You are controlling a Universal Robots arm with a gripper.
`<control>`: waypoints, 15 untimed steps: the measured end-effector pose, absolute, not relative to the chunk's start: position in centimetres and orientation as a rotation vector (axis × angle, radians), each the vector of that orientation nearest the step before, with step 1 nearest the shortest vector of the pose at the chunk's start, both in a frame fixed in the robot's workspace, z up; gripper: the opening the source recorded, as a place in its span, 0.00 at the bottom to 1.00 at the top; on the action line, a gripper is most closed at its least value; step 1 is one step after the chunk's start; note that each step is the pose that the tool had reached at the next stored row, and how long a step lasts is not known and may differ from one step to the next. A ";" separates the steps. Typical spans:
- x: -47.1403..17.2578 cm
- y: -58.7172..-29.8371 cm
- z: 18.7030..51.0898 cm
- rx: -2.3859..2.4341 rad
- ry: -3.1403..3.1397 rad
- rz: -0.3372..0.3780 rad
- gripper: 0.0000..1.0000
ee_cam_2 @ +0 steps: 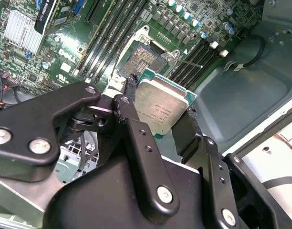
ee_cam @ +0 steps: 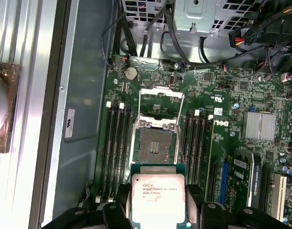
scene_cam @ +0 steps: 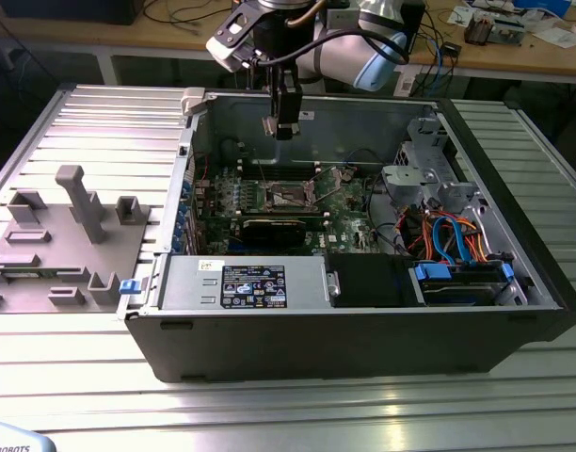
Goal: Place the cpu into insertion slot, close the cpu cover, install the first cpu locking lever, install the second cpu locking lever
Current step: 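Place the cpu into insertion slot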
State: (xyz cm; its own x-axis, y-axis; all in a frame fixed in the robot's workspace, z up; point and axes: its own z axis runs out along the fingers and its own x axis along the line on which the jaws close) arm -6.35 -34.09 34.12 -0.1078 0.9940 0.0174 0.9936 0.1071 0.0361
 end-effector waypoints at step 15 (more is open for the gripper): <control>-6.4 -34.1 34.1 2.113 2.308 0.060 0.55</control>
